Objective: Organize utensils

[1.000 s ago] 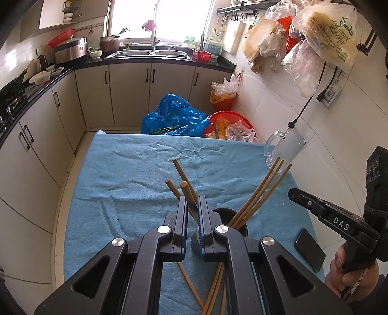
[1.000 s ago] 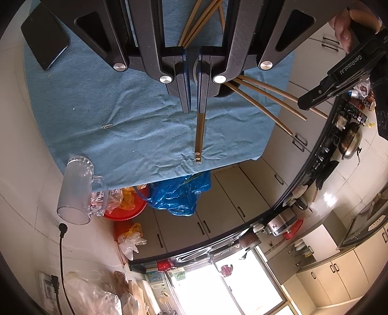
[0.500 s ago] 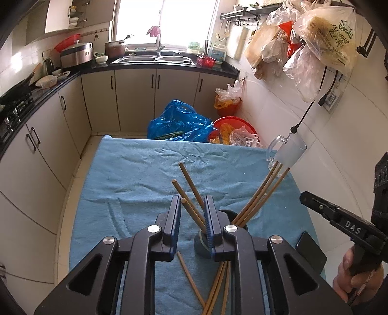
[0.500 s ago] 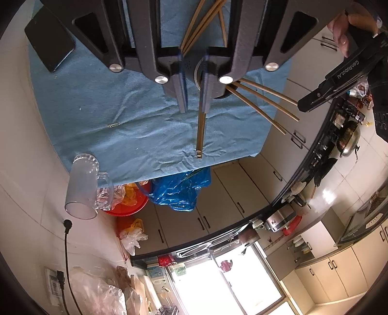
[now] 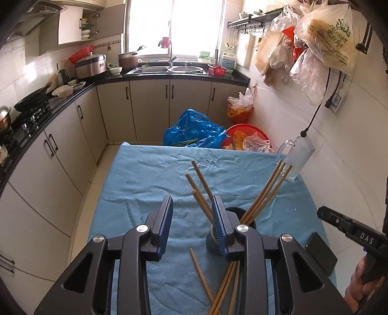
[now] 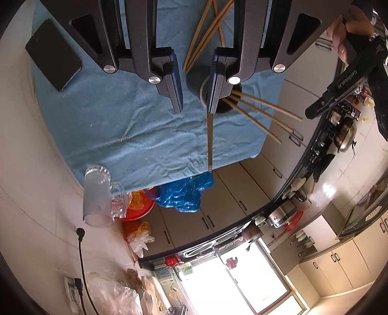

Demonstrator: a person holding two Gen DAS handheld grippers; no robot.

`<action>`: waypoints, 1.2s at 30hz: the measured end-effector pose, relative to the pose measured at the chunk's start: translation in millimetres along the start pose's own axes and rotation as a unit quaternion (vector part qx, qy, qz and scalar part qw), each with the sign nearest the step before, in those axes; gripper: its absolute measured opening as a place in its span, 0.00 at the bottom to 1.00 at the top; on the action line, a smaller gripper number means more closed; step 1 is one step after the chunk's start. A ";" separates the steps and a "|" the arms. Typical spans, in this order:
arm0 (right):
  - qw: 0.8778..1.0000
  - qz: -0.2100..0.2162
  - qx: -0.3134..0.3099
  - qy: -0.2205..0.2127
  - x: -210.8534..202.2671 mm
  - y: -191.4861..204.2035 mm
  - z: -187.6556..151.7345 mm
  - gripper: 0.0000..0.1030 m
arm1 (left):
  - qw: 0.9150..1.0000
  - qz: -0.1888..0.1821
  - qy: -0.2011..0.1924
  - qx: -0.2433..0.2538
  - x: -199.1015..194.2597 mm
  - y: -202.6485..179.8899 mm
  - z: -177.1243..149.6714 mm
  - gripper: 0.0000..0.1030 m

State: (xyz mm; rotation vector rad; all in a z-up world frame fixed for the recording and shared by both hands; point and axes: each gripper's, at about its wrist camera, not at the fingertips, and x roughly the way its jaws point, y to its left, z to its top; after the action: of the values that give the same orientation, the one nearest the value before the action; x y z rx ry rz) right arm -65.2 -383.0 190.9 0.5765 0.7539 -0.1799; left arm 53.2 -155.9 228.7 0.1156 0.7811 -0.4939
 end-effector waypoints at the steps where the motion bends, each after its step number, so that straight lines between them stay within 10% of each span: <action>1: 1.000 0.001 0.001 0.004 0.4 -0.4 -3.0 0.22 | 1.000 0.004 0.000 0.000 -1.7 -0.6 -1.4 0.32; 19: 0.997 0.026 -0.029 0.063 10.4 20.5 -49.9 0.27 | 0.994 0.104 -0.023 -0.019 -48.1 25.2 -50.6 0.38; 36: 0.988 0.047 -0.077 0.125 44.0 65.2 -91.5 0.28 | 0.969 0.223 -0.029 -0.102 -115.7 116.4 -115.6 0.41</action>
State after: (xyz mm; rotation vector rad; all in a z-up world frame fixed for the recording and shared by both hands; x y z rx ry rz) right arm -64.6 -276.0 135.0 0.4907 0.9725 0.0392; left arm -36.9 23.2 218.3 0.0825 0.7170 0.0113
